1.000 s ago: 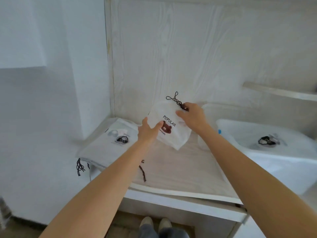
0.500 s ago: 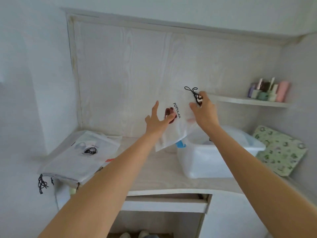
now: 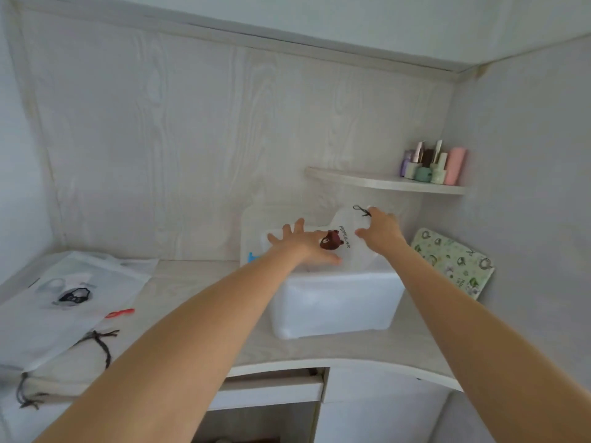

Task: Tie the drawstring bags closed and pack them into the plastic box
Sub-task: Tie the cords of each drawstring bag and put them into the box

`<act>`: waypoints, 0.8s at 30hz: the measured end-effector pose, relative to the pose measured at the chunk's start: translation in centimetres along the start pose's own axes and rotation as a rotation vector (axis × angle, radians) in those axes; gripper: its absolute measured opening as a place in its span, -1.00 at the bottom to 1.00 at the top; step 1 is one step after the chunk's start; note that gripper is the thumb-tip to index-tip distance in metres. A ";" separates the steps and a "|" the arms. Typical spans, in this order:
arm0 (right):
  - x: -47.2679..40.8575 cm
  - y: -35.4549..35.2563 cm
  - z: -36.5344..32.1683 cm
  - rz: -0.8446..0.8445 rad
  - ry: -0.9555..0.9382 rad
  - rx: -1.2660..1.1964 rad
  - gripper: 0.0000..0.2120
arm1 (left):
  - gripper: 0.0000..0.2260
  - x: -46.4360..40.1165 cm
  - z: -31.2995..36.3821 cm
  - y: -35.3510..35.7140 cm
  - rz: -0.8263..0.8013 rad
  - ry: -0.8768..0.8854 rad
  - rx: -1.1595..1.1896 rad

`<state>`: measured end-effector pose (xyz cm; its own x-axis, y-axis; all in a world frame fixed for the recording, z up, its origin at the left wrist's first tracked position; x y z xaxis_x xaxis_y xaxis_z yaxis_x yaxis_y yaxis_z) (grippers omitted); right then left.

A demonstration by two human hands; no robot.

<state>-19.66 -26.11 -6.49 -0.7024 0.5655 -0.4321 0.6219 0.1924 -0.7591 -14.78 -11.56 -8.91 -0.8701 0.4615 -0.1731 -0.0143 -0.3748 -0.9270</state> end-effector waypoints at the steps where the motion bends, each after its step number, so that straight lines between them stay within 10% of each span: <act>1: -0.1 0.3 0.5 -0.028 0.008 0.076 -0.45 | -0.27 -0.2 0.3 0.4 -0.028 0.007 -0.017; 13: -1.4 2.1 2.9 -0.303 -0.407 0.433 -0.34 | -0.21 -2.6 1.2 2.6 -0.332 -0.121 -0.406; 15: -1.6 2.6 2.7 -0.383 -0.410 0.470 -0.32 | -0.44 -2.0 1.2 2.2 -0.382 -0.106 -0.462; 24: -1.2 2.3 2.1 -0.436 -0.360 0.475 -0.32 | -0.47 -2.2 0.1 1.3 -0.168 0.045 -0.224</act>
<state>-18.15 -27.98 -8.70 -0.9724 0.2036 -0.1142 0.1008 -0.0749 -0.9921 -12.95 -13.15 -9.72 -0.8419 0.5392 -0.0211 -0.0428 -0.1058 -0.9935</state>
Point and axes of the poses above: each hand's wrist, its own x-axis away from the middle knuckle, its own y-axis out of the palm, z = x × y, the point moved 2 cm from there along -x, towards the middle knuckle, and after that the axes turned 11 degrees about z, right-handed, at the moved point
